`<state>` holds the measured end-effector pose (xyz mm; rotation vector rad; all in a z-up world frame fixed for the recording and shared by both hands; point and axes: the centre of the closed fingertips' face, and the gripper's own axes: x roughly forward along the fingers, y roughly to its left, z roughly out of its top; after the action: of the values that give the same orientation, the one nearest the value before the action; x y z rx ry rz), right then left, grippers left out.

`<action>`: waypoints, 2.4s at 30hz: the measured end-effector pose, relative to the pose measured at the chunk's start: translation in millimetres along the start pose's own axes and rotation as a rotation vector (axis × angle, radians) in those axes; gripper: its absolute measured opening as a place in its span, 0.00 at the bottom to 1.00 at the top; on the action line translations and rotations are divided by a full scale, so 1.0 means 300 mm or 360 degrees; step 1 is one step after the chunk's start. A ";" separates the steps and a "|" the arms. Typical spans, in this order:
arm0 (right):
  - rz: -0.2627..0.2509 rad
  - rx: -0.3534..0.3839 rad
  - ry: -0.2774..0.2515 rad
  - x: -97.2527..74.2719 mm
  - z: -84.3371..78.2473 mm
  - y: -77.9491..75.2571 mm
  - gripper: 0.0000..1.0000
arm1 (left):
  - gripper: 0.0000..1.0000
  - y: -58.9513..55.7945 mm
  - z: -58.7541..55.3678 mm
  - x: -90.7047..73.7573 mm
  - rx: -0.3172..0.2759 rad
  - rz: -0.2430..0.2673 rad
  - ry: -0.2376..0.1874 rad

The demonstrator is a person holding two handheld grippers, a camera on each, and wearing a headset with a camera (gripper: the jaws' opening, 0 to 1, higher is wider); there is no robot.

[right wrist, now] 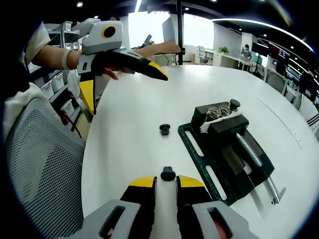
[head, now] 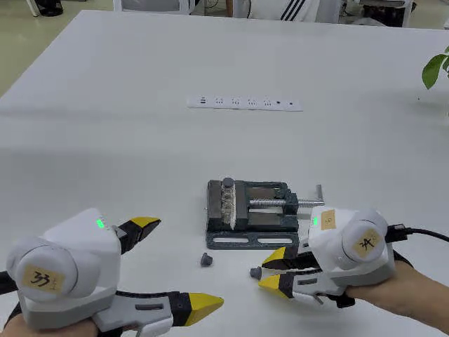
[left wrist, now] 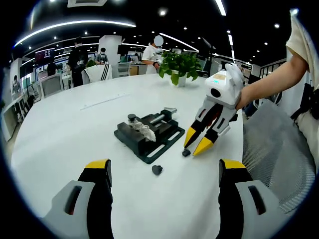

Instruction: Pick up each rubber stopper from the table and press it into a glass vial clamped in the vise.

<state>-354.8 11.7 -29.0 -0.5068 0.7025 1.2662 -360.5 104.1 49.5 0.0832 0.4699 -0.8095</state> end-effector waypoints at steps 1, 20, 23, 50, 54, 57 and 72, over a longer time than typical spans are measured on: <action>0.0000 0.0006 -0.0001 0.002 0.001 0.000 0.11 | 0.87 0.001 -0.002 -0.001 -0.0001 0.0001 0.0001; -0.0008 0.0050 -0.0012 0.016 0.008 -0.005 0.08 | 0.87 0.000 -0.020 0.002 -0.0018 -0.0004 0.0012; -0.0007 0.0068 -0.0017 0.015 0.010 -0.002 0.09 | 0.87 -0.004 -0.016 0.003 -0.0018 -0.0004 0.0009; -0.0037 0.0106 -0.0020 0.005 0.014 -0.017 0.08 | 0.86 -0.010 -0.017 0.004 -0.0023 -0.0004 0.0011; -0.0025 0.0107 -0.0017 -0.011 0.017 -0.019 0.08 | 0.86 -0.012 -0.016 0.007 -0.0013 -0.0010 0.0014; 0.0007 0.0105 0.0025 -0.034 0.025 -0.013 0.08 | 0.84 -0.021 -0.017 0.013 0.0024 -0.0034 0.0031; 0.0189 -0.0357 0.0329 -0.209 0.146 -0.026 0.07 | 0.61 -0.123 0.087 0.120 0.0284 -0.0252 0.0042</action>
<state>-347.6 -2.4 46.3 -0.7981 0.7760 1.4261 -355.8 47.5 61.1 0.2245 0.4322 -1.0064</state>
